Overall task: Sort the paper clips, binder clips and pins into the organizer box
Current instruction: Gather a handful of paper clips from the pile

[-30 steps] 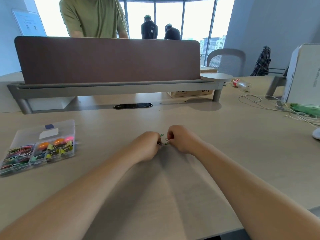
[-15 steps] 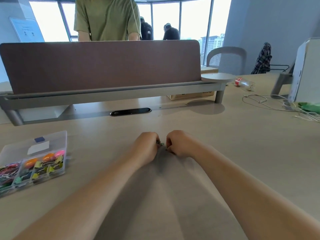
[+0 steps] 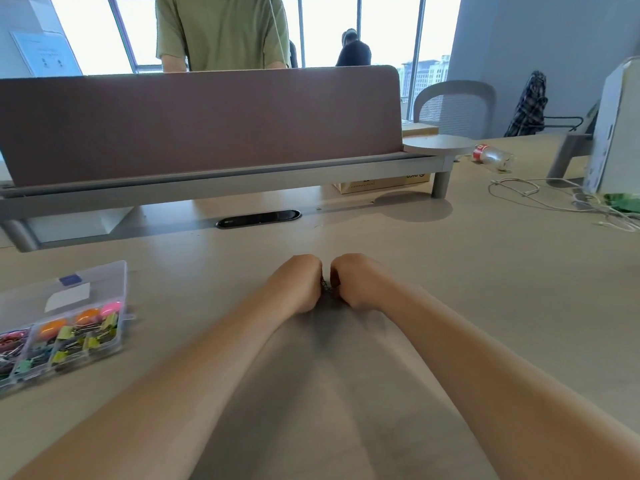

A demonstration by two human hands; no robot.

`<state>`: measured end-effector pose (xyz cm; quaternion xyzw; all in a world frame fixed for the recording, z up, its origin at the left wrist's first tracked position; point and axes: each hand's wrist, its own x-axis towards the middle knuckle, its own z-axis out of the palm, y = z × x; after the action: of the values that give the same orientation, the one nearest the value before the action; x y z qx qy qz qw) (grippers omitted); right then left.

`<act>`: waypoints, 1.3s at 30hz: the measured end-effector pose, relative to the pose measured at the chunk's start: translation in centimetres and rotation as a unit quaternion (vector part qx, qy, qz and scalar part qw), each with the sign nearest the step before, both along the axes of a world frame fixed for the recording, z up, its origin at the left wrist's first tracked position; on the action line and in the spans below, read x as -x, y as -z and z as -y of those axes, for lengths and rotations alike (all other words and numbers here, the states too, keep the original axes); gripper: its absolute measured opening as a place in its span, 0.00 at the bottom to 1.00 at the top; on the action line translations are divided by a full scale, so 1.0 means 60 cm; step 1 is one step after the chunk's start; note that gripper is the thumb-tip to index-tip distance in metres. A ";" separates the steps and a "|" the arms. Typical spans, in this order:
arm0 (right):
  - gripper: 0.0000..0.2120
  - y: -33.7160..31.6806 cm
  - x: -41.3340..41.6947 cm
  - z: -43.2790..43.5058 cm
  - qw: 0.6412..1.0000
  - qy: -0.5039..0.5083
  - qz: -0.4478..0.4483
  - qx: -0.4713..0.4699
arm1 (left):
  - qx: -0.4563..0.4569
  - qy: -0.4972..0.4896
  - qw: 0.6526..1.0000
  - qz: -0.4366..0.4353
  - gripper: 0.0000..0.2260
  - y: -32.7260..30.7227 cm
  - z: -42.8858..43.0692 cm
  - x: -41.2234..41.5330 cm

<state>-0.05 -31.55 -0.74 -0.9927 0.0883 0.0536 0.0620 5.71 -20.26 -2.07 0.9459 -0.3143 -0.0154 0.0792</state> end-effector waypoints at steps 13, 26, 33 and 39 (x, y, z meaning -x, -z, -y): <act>0.11 0.006 0.018 -0.005 0.999 0.026 0.026 -0.028 | 0.047 0.018 0.999 -0.016 0.05 -0.002 -0.018 0.014; 0.08 0.005 0.054 -0.024 0.994 0.037 0.080 -0.065 | 0.148 0.005 0.987 -0.069 0.08 -0.016 -0.090 0.058; 0.07 -0.005 0.060 -0.013 0.995 0.022 0.092 -0.043 | 0.174 0.009 0.982 -0.072 0.03 -0.015 -0.097 0.065; 0.05 0.002 0.051 -0.005 0.995 -0.007 0.088 -0.039 | 0.170 0.005 0.981 -0.089 0.04 -0.009 -0.082 0.060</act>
<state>-3.14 -31.28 -0.87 -0.9910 0.0734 -0.0296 0.1075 2.08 -15.33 -1.54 0.9118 -0.3090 -0.0460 0.2666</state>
